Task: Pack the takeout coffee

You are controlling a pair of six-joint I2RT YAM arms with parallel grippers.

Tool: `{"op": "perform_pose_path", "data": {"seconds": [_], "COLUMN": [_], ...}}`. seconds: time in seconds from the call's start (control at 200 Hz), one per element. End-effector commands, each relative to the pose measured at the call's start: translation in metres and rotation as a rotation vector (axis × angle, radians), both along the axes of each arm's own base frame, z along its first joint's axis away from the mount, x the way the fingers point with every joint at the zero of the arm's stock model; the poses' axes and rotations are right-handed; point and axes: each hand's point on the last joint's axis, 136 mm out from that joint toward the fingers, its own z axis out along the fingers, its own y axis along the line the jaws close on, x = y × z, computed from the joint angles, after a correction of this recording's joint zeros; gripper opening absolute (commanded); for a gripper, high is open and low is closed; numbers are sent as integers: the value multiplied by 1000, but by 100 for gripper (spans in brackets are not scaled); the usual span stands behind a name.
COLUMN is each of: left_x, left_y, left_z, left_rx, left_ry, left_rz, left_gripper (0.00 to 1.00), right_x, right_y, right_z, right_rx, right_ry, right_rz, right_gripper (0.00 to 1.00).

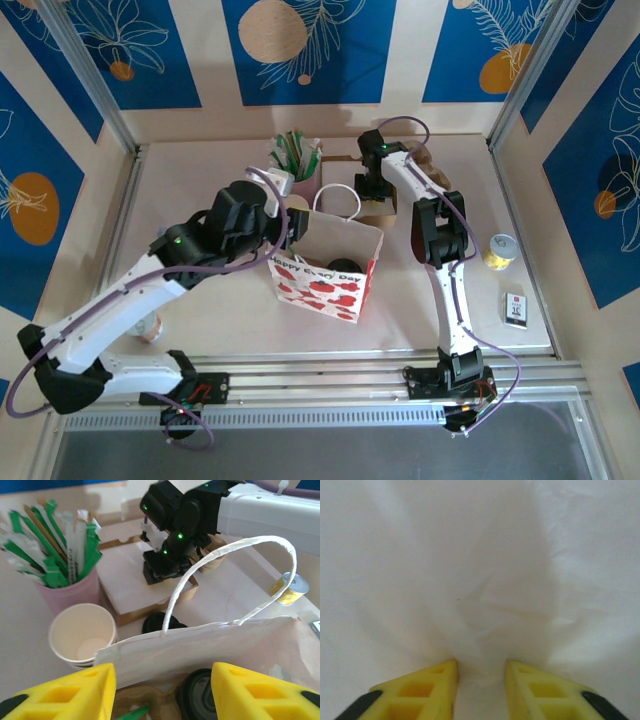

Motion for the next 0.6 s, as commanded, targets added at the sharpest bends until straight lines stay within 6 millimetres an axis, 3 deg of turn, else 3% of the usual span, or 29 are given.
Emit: {"op": "perform_pose_path", "data": {"seconds": [0.0, 0.21, 0.295, 0.59], "left_x": [-9, -20, -25, -38], "left_y": [27, 68, 83, 117], "left_z": [18, 16, 12, -6], "left_rx": [59, 158, 182, 250], "left_ry": [-67, -99, -103, -87], "left_rz": [35, 105, 133, 193], "left_gripper": [56, 58, 59, 60], "right_x": [2, 4, 5, 7], "right_y": [-4, -3, -2, 0], "right_z": [-3, 2, 4, 39], "right_rx": [-7, 10, 26, 55], "right_ry": [12, 2, 2, -53], "right_rz": [-8, -6, -8, -14], "right_gripper": [24, 13, 2, 1]}}
